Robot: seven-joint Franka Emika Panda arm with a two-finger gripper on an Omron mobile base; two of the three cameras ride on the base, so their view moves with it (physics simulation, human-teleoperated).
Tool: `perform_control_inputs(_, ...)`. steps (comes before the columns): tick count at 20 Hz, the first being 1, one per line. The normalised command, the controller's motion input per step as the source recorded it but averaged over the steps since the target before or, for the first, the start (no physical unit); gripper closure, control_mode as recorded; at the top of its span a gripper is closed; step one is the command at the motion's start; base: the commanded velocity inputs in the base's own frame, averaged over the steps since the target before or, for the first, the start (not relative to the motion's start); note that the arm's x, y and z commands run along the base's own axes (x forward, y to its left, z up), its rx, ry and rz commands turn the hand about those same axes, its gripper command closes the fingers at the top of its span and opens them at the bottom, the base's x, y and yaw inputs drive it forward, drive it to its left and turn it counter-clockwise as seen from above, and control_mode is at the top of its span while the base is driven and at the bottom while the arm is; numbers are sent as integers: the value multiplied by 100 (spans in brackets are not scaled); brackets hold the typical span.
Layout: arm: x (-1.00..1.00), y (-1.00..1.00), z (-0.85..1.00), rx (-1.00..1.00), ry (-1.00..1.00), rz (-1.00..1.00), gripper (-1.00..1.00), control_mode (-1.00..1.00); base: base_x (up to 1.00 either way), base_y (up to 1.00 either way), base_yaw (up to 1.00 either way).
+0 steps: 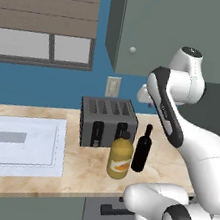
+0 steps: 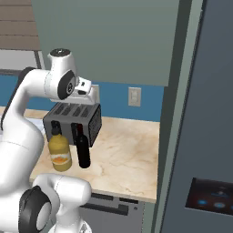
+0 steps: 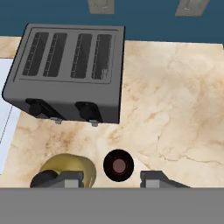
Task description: There is a wine glass and glass cup on the dining counter. Place the wine bottle next to the wine glass and the juice bottle next to the glass cup.
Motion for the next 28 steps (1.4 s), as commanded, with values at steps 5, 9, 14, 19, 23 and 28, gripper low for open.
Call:
perform_control_inputs(5, -17, 0, 0, 0, -8, 2, -100, -100, 0, 0, 0)
perform_control_inputs(9, -29, 8, 0, 0, -10, 1, -100, -100, 0, 0, 0)
perform_control_inputs(14, -26, 21, -1, 0, -5, 0, -100, -100, 0, 0, 0)
perform_control_inputs(19, -16, 27, -6, 2, 0, -5, -100, -100, 0, 0, 0)
perform_control_inputs(23, -8, 28, -7, 1, 3, -6, -100, -100, 0, 0, 0)
perform_control_inputs(28, -4, 31, -14, 0, 6, -6, -100, -100, 0, 0, 0)
